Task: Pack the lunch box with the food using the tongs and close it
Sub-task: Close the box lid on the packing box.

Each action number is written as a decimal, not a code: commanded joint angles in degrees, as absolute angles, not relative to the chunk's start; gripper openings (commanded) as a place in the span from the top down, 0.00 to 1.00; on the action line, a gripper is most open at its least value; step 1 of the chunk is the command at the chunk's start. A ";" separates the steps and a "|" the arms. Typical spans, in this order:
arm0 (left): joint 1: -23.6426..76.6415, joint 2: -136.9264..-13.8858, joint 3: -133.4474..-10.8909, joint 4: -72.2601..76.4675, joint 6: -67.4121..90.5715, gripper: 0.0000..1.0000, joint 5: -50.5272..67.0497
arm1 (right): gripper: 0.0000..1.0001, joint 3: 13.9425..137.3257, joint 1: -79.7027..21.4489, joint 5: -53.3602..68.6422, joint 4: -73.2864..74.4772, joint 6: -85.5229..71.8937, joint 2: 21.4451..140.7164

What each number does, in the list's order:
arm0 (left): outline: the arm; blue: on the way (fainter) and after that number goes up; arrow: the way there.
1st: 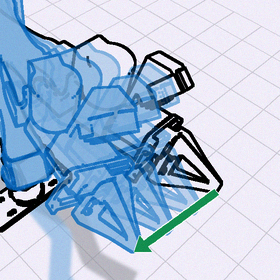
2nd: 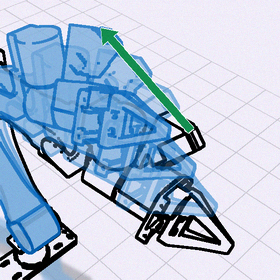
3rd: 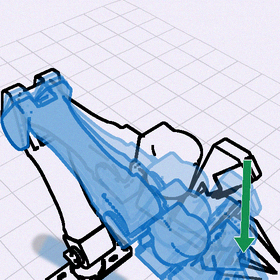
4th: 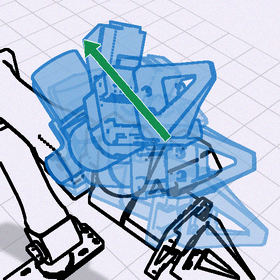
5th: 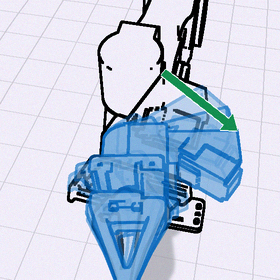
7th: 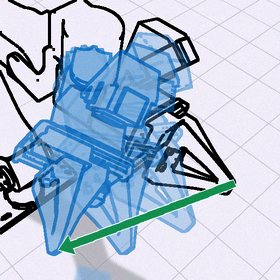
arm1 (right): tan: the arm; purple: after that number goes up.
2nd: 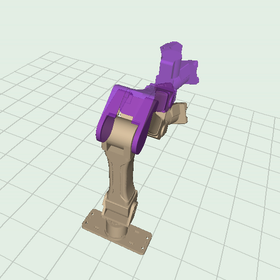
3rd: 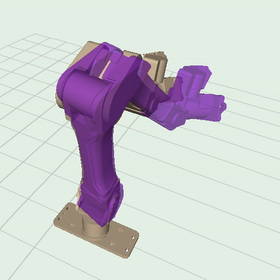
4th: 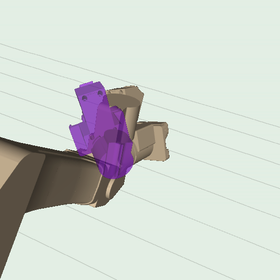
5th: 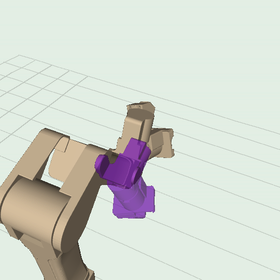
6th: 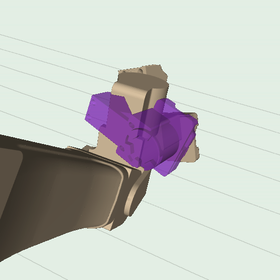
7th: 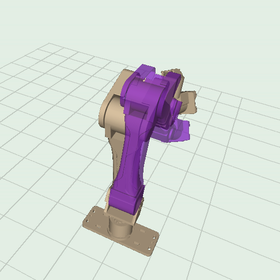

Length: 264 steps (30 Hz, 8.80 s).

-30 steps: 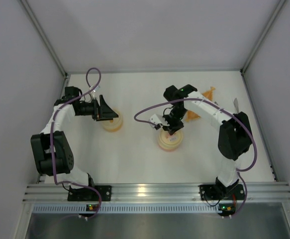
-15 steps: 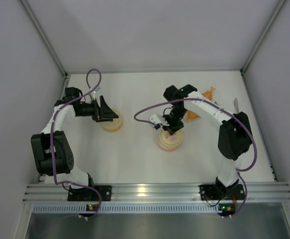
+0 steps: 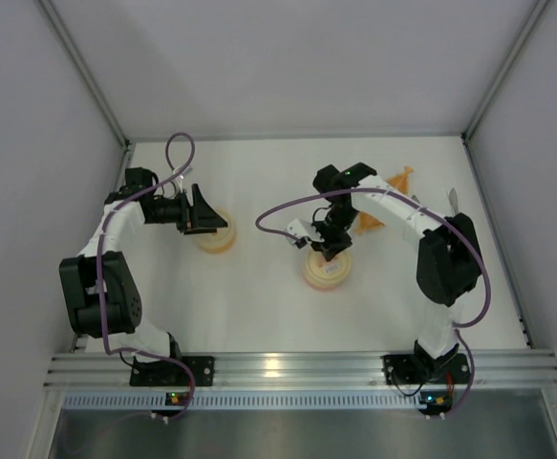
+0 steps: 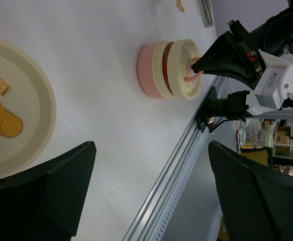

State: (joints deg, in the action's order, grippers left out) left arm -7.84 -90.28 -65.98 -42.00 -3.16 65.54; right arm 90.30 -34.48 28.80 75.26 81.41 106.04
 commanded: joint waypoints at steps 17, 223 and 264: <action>-8.00 -90.88 -66.27 -40.52 -3.96 0.02 66.62 | 1.00 92.02 -34.89 30.59 73.74 80.42 108.11; -13.97 -93.69 -67.68 -42.80 -14.50 0.02 56.16 | 0.53 76.20 -13.27 63.10 17.05 -6.95 105.65; -13.98 -93.51 -66.27 -28.04 -0.62 0.02 42.56 | 1.00 78.13 -20.83 61.08 22.24 -2.99 117.16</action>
State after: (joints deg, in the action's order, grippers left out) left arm -13.63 -94.41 -66.13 -33.47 -3.42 48.53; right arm 76.27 -20.36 59.16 24.84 -3.36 115.24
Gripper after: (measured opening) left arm 0.982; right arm 0.002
